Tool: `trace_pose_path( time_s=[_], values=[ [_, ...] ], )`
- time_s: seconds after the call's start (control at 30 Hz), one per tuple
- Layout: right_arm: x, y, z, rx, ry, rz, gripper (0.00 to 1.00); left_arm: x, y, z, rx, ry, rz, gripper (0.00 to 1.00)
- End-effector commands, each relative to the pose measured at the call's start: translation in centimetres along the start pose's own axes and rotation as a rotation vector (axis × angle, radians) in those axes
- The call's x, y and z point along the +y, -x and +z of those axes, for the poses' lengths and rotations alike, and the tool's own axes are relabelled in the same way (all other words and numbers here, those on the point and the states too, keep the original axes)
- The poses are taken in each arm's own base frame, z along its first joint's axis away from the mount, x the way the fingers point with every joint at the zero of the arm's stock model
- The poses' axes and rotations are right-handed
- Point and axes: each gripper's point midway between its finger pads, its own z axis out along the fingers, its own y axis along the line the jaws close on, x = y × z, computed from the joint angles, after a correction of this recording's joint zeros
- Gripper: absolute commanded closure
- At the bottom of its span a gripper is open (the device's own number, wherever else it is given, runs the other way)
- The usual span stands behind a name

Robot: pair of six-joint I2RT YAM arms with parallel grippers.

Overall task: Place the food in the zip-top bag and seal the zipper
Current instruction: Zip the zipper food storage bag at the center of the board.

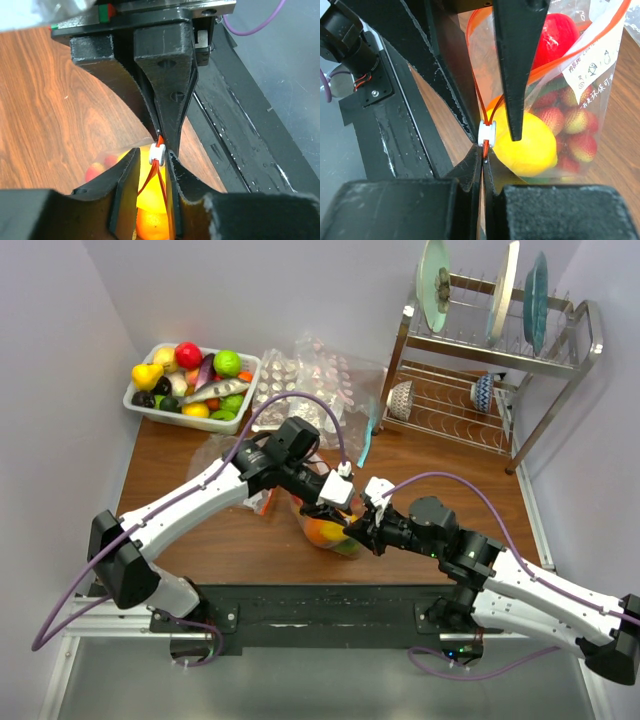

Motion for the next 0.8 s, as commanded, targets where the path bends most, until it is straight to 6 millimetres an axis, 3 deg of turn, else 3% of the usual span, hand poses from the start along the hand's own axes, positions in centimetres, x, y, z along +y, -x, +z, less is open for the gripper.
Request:
trace_pose_path(
  time_s=[0.0, 0.1, 0.3, 0.47, 0.77],
  values=[
    [0.2, 3.0, -0.5, -0.080, 0.001, -0.016, 1.00, 0.3, 1.2, -0.1, -0.008, 0.005, 0.038, 0.70],
    [0.2, 3.0, -0.5, -0.081, -0.004, -0.016, 1.00, 0.0, 1.4, -0.1, -0.017, -0.008, 0.037, 0.66],
    [0.1, 3.0, -0.4, -0.080, -0.008, -0.014, 1.00, -0.2, 1.5, 0.4, -0.019, -0.023, 0.036, 0.75],
    [0.0, 3.1, -0.4, -0.082, -0.013, -0.013, 1.00, -0.7, 1.4, 1.0, -0.011, -0.052, 0.040, 1.00],
    [-1.2, 3.2, -1.8, -0.131, -0.089, -0.003, 1.00, 0.1, -0.9, 0.2, 0.122, 0.021, 0.003, 1.00]
  ],
)
